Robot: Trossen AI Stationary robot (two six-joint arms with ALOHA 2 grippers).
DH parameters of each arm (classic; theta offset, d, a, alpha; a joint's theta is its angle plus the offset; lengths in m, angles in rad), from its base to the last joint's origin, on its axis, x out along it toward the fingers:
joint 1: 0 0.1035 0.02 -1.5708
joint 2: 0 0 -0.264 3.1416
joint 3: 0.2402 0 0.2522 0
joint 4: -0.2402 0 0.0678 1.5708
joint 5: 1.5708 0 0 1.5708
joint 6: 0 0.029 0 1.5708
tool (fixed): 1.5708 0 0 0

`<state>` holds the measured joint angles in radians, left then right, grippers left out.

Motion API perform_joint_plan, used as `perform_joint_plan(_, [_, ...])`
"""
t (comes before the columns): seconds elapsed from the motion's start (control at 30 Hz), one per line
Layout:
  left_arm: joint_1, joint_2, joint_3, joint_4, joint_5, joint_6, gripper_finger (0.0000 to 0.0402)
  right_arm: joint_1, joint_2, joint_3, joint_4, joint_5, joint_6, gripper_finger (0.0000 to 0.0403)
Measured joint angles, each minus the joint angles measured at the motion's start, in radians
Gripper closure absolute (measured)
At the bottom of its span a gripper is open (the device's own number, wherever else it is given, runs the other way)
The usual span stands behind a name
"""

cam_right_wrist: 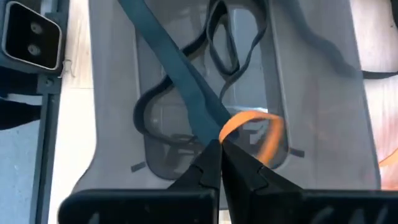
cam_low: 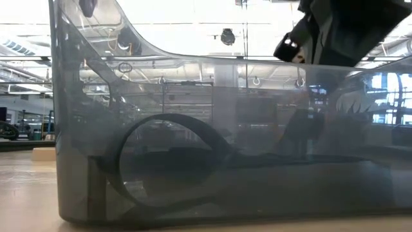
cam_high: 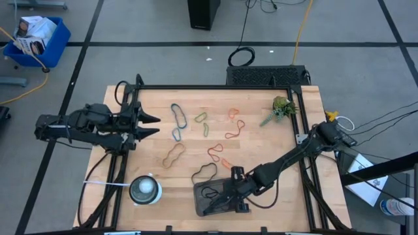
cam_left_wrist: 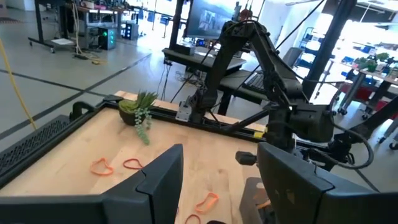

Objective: Pick and place rubber bands into bin
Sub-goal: Put the middle orange rubber band into the bin, then put the light brown rubber band into the bin

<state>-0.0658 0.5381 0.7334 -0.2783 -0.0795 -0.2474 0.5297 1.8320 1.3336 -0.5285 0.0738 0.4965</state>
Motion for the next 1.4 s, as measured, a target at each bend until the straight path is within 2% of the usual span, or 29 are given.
perform_joint_plan(0.37, [0.0,0.0,0.0,-0.003,0.001,-0.002,0.019,-0.005,-0.036,0.0,0.008,0.0,-0.016,0.0378])
perform_joint_plan(0.47, [0.0,0.0,0.0,-0.006,0.001,-0.002,0.019,-0.012,-0.037,0.0,0.023,0.002,-0.007,0.0351])
perform_joint_plan(0.63, [0.0,0.0,0.0,-0.01,0.005,-0.005,0.019,-0.025,-0.041,0.0,0.043,0.006,0.013,0.0284])
perform_joint_plan(0.7, [0.0,0.0,0.0,-0.009,0.041,-0.034,0.019,-0.032,-0.064,-0.002,0.038,0.003,-0.008,0.0261])
perform_joint_plan(0.87, [0.0,0.0,0.0,-0.013,0.134,-0.137,0.019,-0.053,-0.194,0.0,0.038,0.067,-0.045,0.0224])
perform_joint_plan(1.0, [0.0,0.014,0.0,-0.031,0.16,-0.126,0.019,-0.075,-0.314,0.0,-0.015,0.171,-0.055,0.0212])
perform_joint_plan(1.1, [0.0,0.051,0.0,-0.075,0.158,-0.085,0.019,-0.096,-0.401,-0.007,-0.034,0.2,-0.075,0.0211])
perform_joint_plan(1.23, [0.0,0.158,0.0,-0.159,0.119,-0.041,0.019,-0.133,-0.504,-0.062,-0.011,0.217,-0.071,0.0216])
perform_joint_plan(1.4, [0.0,0.336,0.0,-0.311,-0.002,-0.049,0.019,-0.189,-0.6,-0.19,0.127,0.217,-0.064,0.0216])
